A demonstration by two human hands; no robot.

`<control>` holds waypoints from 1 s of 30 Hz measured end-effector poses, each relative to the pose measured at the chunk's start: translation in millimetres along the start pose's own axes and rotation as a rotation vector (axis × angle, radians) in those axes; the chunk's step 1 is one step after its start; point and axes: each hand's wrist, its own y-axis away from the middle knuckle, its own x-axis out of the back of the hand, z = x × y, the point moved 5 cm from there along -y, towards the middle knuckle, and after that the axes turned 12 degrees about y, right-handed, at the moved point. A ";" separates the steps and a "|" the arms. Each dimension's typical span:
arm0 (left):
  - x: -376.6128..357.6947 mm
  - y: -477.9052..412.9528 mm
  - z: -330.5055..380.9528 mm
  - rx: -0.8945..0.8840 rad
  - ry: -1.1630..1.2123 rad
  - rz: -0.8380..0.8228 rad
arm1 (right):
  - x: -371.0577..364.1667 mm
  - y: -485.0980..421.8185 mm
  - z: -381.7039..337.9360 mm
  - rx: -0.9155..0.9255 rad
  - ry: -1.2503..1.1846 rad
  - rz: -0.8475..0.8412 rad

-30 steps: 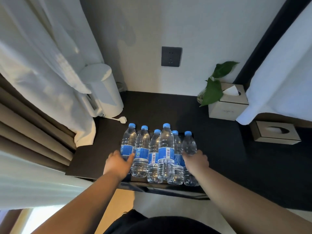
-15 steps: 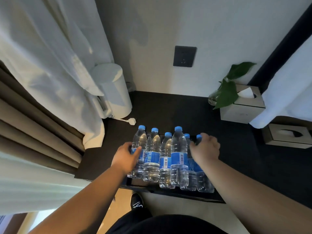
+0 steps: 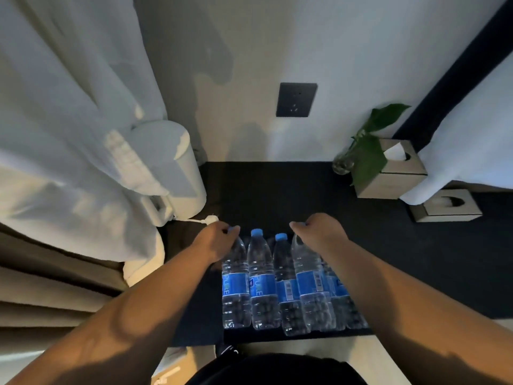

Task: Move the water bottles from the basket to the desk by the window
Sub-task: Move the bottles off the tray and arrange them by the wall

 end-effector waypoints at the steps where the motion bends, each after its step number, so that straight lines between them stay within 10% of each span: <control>1: -0.2 -4.8 1.4 0.003 -0.030 -0.019 | -0.8 -2.1 -0.3 -0.016 -0.004 -0.023; 19: 28.7 30.1 67.3 0.106 -0.293 -0.185 | 23.8 -18.7 -21.5 0.253 0.083 -0.230; 30: 68.8 70.0 130.9 -0.153 -0.365 0.121 | 112.4 12.8 -57.6 0.530 0.143 -0.062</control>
